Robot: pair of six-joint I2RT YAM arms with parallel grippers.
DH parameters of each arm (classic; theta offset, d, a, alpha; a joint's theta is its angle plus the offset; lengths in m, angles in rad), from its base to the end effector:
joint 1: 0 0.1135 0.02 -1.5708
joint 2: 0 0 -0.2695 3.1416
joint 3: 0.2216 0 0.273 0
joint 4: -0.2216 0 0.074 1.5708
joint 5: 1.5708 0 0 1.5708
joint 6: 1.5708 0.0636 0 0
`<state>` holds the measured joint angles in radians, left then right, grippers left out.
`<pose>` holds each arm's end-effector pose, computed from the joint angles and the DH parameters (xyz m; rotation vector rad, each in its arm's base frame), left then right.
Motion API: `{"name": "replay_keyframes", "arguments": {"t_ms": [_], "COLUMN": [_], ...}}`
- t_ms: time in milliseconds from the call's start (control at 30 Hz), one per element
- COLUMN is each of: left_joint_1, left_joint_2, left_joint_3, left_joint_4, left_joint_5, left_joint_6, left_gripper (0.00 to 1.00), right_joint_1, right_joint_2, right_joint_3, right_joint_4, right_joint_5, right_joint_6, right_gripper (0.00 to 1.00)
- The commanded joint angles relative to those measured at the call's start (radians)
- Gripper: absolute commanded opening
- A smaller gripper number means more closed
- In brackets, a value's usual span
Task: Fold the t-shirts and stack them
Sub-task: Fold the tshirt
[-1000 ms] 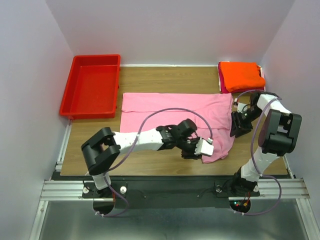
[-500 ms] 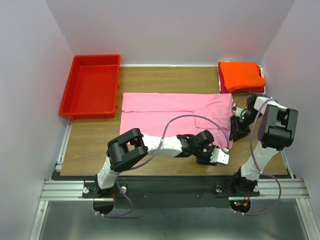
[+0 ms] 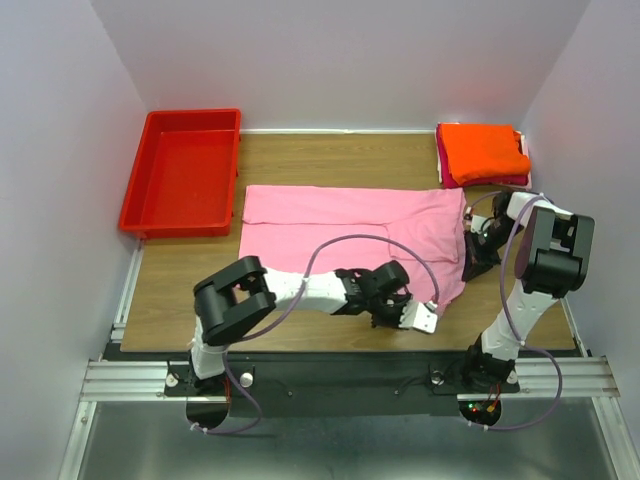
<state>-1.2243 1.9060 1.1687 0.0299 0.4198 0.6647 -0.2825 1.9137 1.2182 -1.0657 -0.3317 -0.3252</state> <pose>0.1273 -0.4288 0.1475 2.0053 1.1708 -0.7672 0.3209 -0.0716 0.1110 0.0161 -3.0081 -0.5663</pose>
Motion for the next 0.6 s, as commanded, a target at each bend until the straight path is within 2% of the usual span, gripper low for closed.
{"name": "replay_keyframes", "arguments": {"t_ms": [0,100,200,300,400,433,500,533,567], "left_joint_1": [0.042,0.061,0.080,0.088,0.098,0.101,0.109,0.121,0.131], "left_joint_2": [-0.166,-0.159,-0.119,-0.107,-0.122,-0.130,-0.154,-0.163,-0.185], "left_joint_3": [-0.065,-0.080,-0.057,-0.050,-0.053,-0.052,-0.052,-0.049,-0.047], "left_joint_4": [-0.079,-0.136,-0.194,-0.209,-0.208,-0.212,-0.222,-0.235,-0.243], "left_joint_5": [0.160,0.160,0.168,0.180,0.186,0.189,0.215,0.227,0.250], "left_joint_6": [0.105,0.153,0.197,0.217,0.231,0.236,0.236,0.227,0.217], "left_gripper": [0.00,0.02,0.15,0.15,0.35,0.36,0.38,0.39,0.39], "right_joint_1": [0.000,0.000,0.000,0.000,0.000,0.000,0.000,0.000,0.000], "right_joint_2": [0.016,0.024,0.024,0.021,0.008,0.005,0.007,0.013,0.016], "right_joint_3": [0.041,0.047,0.049,0.055,0.064,0.069,0.081,0.096,0.107], "right_joint_4": [0.065,0.067,0.070,0.067,0.064,0.062,0.058,0.044,0.029], "right_joint_5": [0.051,0.042,0.034,0.031,0.020,0.019,0.013,0.004,-0.006], "right_joint_6": [-0.002,0.002,0.006,0.005,-0.005,-0.008,-0.015,-0.020,-0.040], "right_gripper": [0.01,0.00,0.01,0.01,0.01,0.01,0.07,0.17,0.23]}}
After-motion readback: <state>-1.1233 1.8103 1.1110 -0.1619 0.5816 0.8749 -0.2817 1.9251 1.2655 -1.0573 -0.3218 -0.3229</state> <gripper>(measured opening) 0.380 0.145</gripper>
